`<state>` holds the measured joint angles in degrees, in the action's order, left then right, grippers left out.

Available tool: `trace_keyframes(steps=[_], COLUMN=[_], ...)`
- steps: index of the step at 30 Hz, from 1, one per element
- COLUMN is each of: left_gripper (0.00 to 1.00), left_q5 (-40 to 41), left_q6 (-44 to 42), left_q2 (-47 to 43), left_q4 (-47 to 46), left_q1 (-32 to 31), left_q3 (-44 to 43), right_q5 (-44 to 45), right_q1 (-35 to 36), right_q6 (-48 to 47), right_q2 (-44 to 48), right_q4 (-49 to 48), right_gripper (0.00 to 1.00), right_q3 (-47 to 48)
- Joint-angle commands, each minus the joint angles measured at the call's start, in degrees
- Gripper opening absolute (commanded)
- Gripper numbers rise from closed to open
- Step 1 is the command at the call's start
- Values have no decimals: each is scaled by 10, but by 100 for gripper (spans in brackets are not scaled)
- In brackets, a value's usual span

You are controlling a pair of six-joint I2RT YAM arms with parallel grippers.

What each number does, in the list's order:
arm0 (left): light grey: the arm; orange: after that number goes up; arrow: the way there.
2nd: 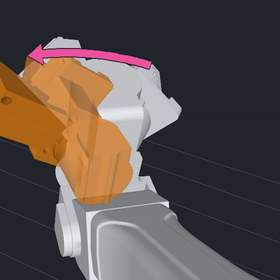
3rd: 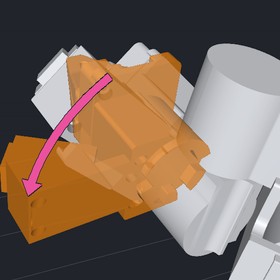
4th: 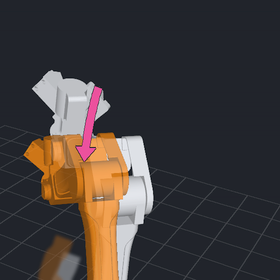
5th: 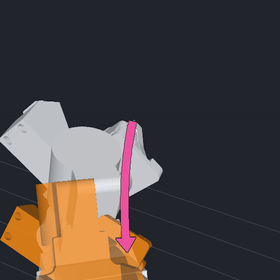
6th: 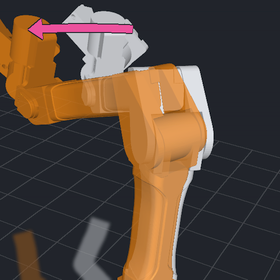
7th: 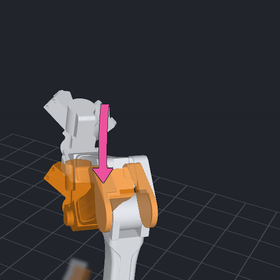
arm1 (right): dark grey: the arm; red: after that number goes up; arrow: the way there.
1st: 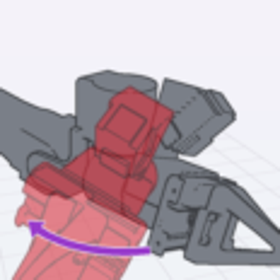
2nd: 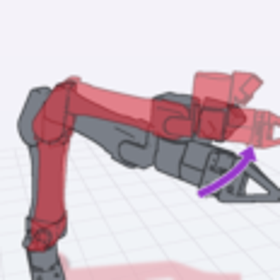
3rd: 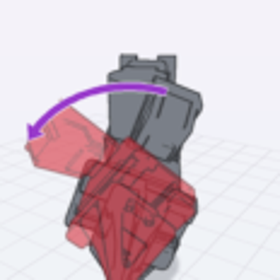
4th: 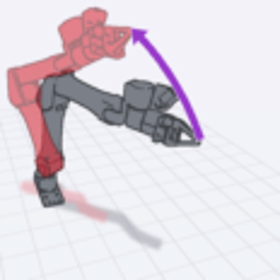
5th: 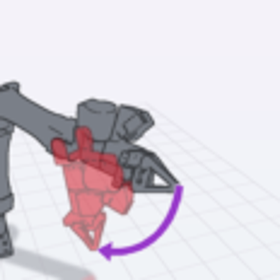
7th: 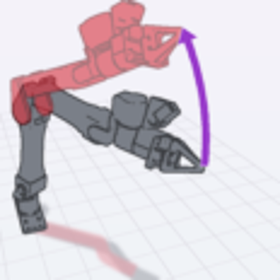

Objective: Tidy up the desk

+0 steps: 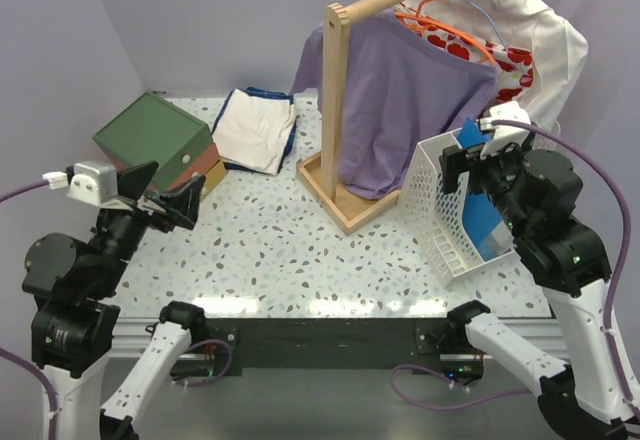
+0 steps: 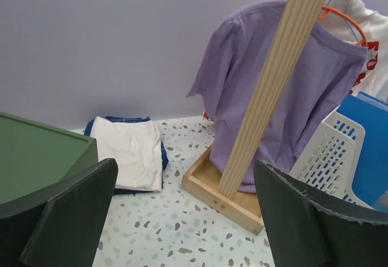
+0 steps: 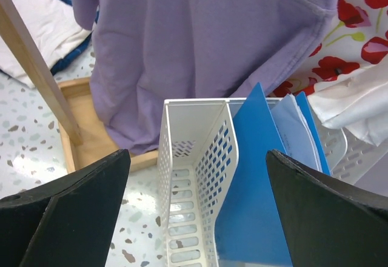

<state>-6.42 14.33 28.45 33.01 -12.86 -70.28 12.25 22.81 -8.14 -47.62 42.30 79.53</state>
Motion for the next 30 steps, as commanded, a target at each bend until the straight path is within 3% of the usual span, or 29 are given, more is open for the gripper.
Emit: trace_keyframes(steps=[1, 10, 30], left_gripper=[100, 100, 100], left_q5=[9, 15, 14], left_q6=[-4, -11, -9], left_q2=[7, 11, -1], left_q4=[23, 32, 36], left_q1=[3, 3, 3], left_q3=[-49, -71, -59], right_q5=[51, 94, 86], right_q1=[-2, -3, -12], right_q6=[48, 18, 8], right_q2=[-12, -20, -31], right_q4=[-30, -35, -31], right_gripper=[99, 99, 99], right_q3=[41, 57, 72])
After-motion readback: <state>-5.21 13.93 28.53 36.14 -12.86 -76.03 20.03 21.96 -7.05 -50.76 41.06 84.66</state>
